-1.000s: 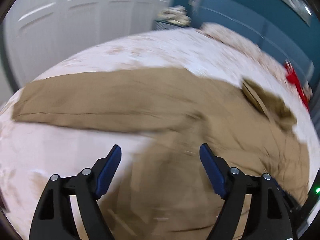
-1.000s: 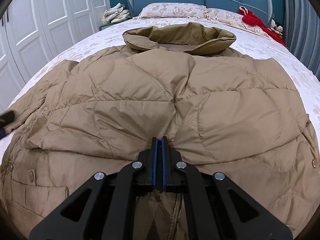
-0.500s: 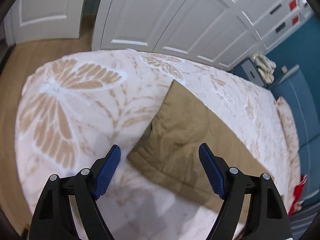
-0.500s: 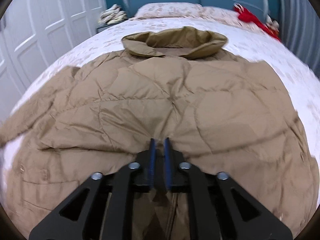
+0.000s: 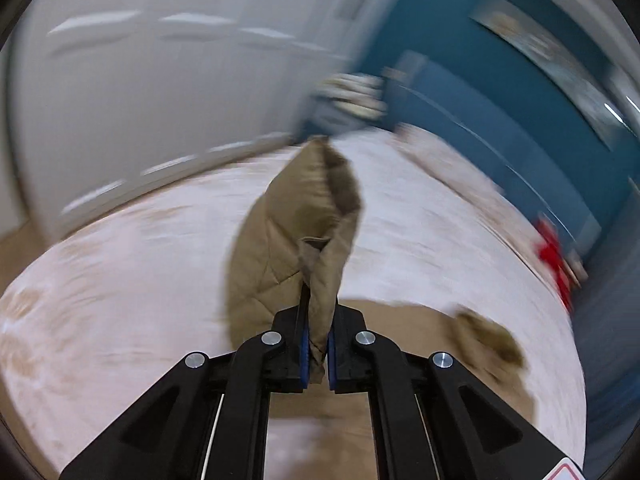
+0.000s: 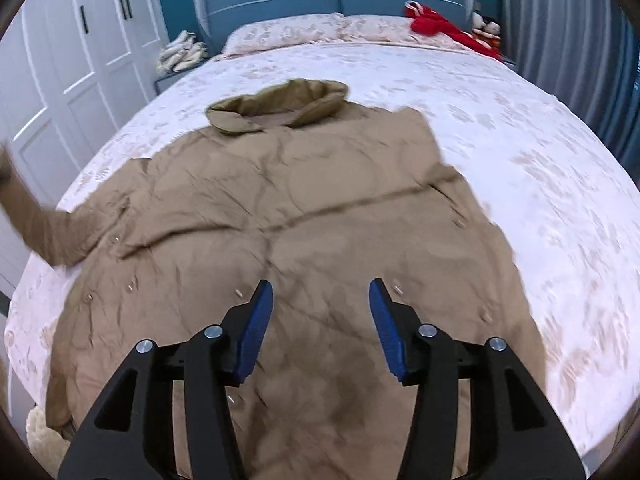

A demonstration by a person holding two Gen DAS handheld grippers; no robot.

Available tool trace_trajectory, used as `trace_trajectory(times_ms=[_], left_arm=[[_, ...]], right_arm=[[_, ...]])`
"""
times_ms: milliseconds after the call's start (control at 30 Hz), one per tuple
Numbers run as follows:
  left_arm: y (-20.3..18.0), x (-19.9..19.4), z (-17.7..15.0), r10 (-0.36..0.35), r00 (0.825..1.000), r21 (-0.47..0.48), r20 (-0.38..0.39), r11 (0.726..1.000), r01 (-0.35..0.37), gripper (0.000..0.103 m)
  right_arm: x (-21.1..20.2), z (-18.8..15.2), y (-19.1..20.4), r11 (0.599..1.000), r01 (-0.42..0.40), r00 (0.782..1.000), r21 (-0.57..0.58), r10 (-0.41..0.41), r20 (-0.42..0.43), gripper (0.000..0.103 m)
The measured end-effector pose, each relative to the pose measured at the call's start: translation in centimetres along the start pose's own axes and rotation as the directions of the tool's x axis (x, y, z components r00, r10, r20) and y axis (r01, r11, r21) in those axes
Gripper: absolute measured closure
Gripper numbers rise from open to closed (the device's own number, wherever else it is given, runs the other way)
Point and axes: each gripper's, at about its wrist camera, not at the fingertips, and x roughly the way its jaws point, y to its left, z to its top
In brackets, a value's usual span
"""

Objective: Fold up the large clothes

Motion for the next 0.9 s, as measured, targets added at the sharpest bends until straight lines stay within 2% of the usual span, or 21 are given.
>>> trace_trajectory(times_ms=[67,100,167,200,233,300,333,367,433,500,567,667,767,900], left_arm=[[-7.7,0.4,-1.8,-0.12,0.99,0.092,-0.07,0.988,0.126,0.099],[-10.4,0.6,-2.9,-0.156,0.982,0.127,-0.107,0.977,0.169,0.097],[-16.2,1.7,-6.9,-0.215,0.952,0.197,-0.217,0.946,0.259,0.078],[-17.8,2.1,-8.7,-0.226,0.939,0.209,-0.258,0.936,0.283,0.052],[-18.9,2.5,-10.5,-0.229,0.93,0.213,-0.287,0.932,0.295,0.034],[-19.7,2.2,-14.6,-0.228,0.921,0.189,-0.316,0.936,0.296,0.032],[-19.2,2.1,-16.2,-0.247,0.907,0.156,-0.34,0.937,0.314,0.03],[-18.2,2.0,-17.5,-0.257,0.892,0.11,-0.372,0.942,0.317,0.03],[-15.2,1.8,-18.9,-0.274,0.878,0.015,-0.393,0.953,0.303,0.03],[-11.7,1.5,-19.2,-0.261,0.891,-0.053,-0.373,0.964,0.26,0.029],[-7.4,2.0,-18.7,-0.181,0.918,-0.095,-0.352,0.983,0.157,0.029],[-2.1,3.7,-17.5,-0.066,0.94,-0.148,-0.334,0.989,0.017,0.03],[1.1,4.7,-16.8,0.036,0.943,-0.116,-0.33,0.99,-0.078,0.032],[1.7,5.5,-17.0,0.118,0.939,-0.034,-0.322,0.99,-0.136,0.032]], right_arm=[[-0.2,-0.5,-0.9,1.0,0.014,1.0,0.013,-0.014,-0.007,0.055],[-0.2,-0.7,-1.3,1.0,0.023,1.0,0.02,-0.023,-0.007,0.055],[-0.1,-0.9,-2.3,0.998,0.043,0.999,0.037,-0.042,-0.011,0.055],[0.0,-0.9,-3.0,0.998,0.05,0.999,0.049,-0.05,-0.019,0.055],[0.1,-0.9,-3.4,0.997,0.051,0.998,0.056,-0.05,-0.023,0.054],[0.2,-0.8,-4.5,0.996,0.05,0.998,0.073,-0.048,-0.029,0.054],[0.3,-0.8,-4.6,0.996,0.052,0.998,0.074,-0.05,-0.028,0.054],[0.4,-0.7,-5.0,0.996,0.051,0.998,0.077,-0.049,-0.03,0.053],[0.8,-0.4,-5.6,0.996,0.029,0.999,0.087,-0.026,-0.033,0.053],[1.2,0.0,-5.4,0.996,0.001,0.999,0.094,0.002,-0.035,0.052],[1.7,0.8,-4.6,0.995,-0.043,0.998,0.089,0.047,-0.034,0.052],[3.3,2.3,-2.7,0.982,-0.147,0.987,0.116,0.154,-0.051,0.051],[5.1,3.8,0.1,0.959,-0.24,0.965,0.152,0.253,-0.072,0.051],[6.8,4.8,4.2,0.956,-0.27,0.956,0.117,0.281,-0.089,0.051]])
